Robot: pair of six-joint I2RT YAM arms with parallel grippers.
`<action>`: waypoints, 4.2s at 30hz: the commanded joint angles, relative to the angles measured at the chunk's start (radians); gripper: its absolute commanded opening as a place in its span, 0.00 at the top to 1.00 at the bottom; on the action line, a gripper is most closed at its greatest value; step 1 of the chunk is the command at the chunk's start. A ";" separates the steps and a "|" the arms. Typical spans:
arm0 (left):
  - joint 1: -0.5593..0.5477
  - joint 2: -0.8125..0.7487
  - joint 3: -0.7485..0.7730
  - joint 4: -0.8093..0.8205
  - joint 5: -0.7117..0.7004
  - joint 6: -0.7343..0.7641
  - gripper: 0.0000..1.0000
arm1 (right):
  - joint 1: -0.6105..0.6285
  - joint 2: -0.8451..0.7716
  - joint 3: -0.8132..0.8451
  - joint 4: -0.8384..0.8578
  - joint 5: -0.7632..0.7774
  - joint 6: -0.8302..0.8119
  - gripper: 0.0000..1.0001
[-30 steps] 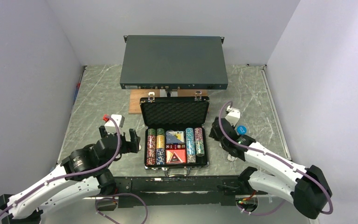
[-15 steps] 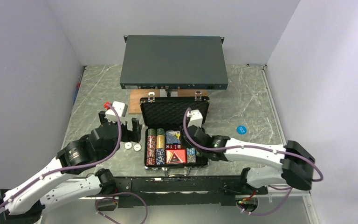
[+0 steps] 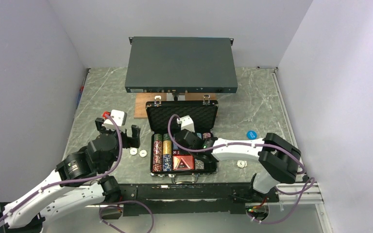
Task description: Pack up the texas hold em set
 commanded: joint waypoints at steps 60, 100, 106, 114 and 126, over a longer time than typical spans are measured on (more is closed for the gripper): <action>-0.002 0.005 0.003 -0.002 -0.025 0.008 0.01 | -1.063 -0.221 -0.178 -0.194 -0.081 0.155 0.19; -0.003 0.017 0.005 -0.004 -0.024 0.008 0.01 | -1.100 -0.099 -0.156 -0.166 -0.118 0.190 0.32; -0.002 0.019 0.006 -0.006 -0.024 0.006 0.00 | -1.100 -0.106 -0.163 -0.163 -0.128 0.193 0.34; -0.002 0.019 0.006 -0.006 -0.024 0.006 0.01 | -1.114 -0.120 -0.170 -0.157 -0.130 0.192 0.39; -0.002 0.023 0.007 -0.004 -0.021 0.009 0.01 | -1.115 -0.110 -0.164 -0.153 -0.138 0.178 0.43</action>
